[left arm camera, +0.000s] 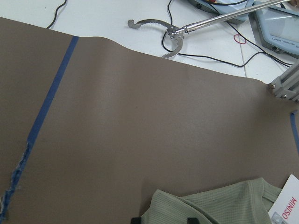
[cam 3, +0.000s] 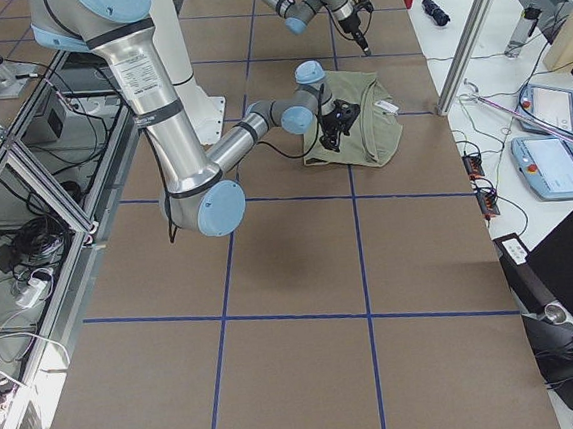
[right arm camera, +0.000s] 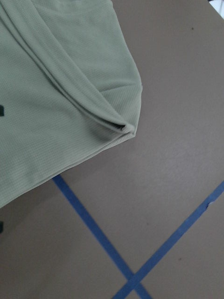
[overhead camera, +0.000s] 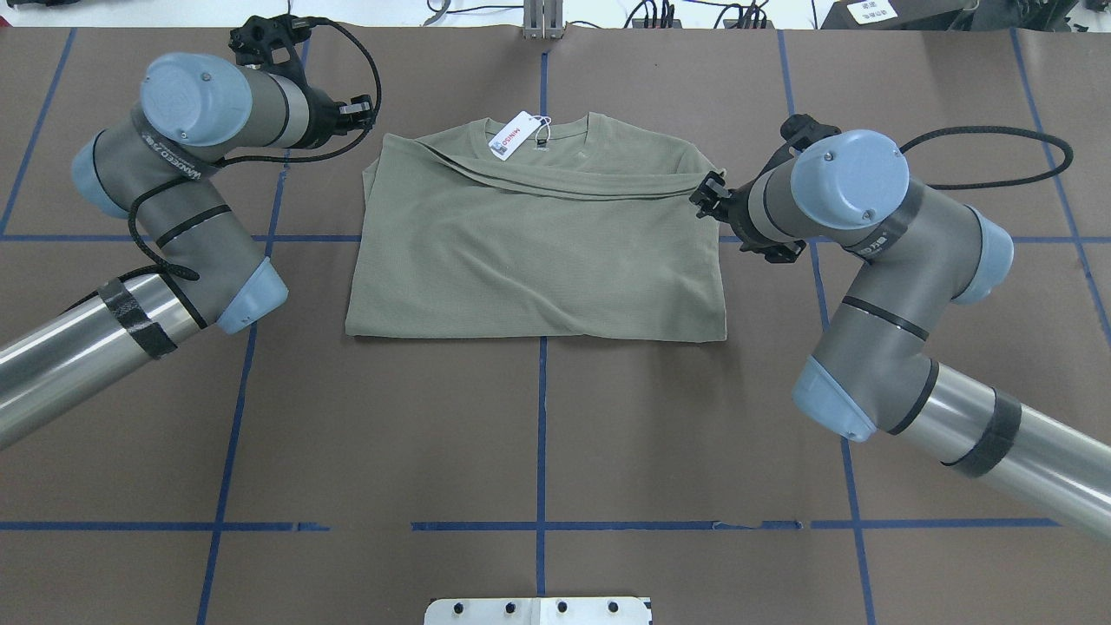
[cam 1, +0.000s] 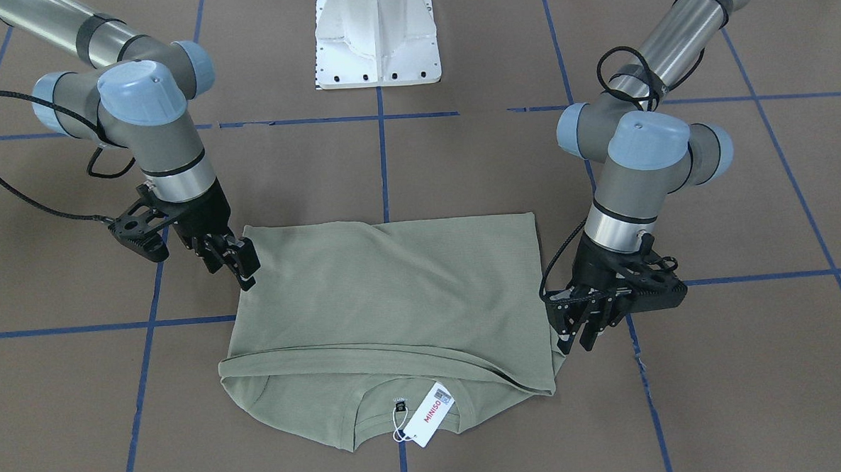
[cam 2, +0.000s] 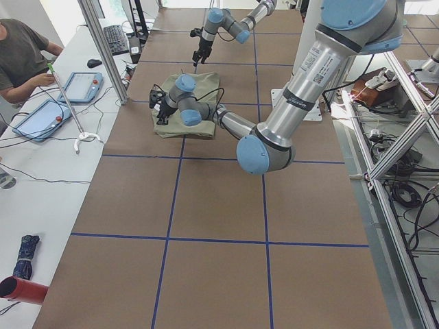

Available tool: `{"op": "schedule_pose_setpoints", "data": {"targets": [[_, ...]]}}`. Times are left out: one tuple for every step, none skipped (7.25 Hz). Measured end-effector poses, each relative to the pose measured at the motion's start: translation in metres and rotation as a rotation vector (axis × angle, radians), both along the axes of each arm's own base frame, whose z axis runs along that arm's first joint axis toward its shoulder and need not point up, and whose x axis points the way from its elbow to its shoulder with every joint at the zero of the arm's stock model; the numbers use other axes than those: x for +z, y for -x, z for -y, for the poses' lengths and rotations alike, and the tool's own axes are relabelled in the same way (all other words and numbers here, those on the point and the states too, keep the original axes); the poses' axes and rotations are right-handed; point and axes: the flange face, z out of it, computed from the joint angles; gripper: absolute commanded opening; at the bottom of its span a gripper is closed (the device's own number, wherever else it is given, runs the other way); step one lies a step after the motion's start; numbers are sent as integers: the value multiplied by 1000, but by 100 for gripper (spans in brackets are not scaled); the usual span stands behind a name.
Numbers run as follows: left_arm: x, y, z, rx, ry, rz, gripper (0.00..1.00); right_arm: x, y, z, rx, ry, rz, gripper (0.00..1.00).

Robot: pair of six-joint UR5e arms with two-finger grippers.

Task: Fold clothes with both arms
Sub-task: 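Release the hem and move the right gripper to the folded shirt's side, then grasp the folded shirt edge with the right gripper and drag it away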

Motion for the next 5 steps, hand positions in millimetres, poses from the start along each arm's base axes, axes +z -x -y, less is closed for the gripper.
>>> {"op": "schedule_pose_setpoints", "data": {"targets": [[0, 0, 0, 0, 0, -1, 44, 4, 10, -15, 37, 47, 26, 82], [-1, 1, -1, -1, -1, -2, 44, 12, 23, -30, 51, 68, 25, 82], [0, 0, -1, -1, -1, -1, 44, 23, 32, -43, 51, 76, 10, 81], [0, 0, -1, 0, 0, 0, 44, 30, 38, -52, 43, 79, -2, 68], [0, 0, -1, -1, 1, 1, 44, 33, 43, -59, 35, 78, -8, 51]]}}
